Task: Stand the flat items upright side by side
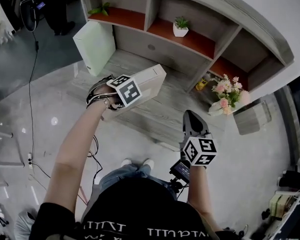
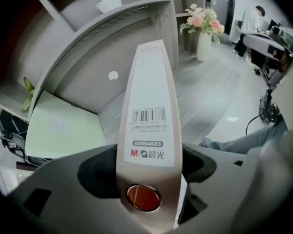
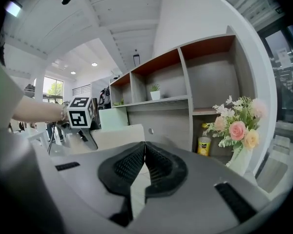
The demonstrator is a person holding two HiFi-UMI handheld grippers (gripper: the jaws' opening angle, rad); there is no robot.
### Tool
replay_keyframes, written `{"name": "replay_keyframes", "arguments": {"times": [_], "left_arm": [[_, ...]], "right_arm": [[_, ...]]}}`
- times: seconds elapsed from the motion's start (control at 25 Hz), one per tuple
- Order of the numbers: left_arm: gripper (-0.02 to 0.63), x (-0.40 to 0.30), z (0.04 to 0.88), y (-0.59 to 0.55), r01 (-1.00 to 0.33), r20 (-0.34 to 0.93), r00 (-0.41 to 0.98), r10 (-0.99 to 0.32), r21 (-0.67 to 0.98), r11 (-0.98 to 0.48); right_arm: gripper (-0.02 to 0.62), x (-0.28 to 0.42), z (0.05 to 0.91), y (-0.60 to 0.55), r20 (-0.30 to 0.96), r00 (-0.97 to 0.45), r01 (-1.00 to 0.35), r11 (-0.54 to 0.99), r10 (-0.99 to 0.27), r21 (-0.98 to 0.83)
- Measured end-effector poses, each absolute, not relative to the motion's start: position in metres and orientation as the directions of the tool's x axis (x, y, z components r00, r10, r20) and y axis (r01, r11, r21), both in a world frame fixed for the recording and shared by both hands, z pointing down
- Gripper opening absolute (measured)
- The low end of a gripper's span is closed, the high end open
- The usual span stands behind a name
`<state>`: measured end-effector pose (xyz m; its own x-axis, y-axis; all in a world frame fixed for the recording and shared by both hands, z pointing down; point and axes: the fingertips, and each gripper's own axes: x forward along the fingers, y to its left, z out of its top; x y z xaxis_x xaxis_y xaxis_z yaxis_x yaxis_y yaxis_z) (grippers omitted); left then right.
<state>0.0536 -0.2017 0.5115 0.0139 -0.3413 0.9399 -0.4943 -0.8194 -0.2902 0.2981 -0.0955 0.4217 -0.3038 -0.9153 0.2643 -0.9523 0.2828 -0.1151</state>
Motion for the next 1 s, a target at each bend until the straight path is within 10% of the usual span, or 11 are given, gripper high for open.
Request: {"name": "replay_keyframes", "arguments": {"times": [0.56, 1.0], "left_arm": [[0.408, 0.112, 0.495, -0.211, -0.385, 0.955, 0.09, -0.281, -0.227, -0.894], [0.314, 0.127, 0.505, -0.23, -0.433, 0.941, 0.052, -0.335, -0.281, -0.857]], "right_arm": [[0.015, 0.341, 0.421, -0.075, 0.263, -0.254, -0.966, 0.23, -0.931, -0.119], [0.015, 0.372, 0.426, -0.066, 0.258, -0.264, -0.963, 0.238, -0.929, -0.126]]}}
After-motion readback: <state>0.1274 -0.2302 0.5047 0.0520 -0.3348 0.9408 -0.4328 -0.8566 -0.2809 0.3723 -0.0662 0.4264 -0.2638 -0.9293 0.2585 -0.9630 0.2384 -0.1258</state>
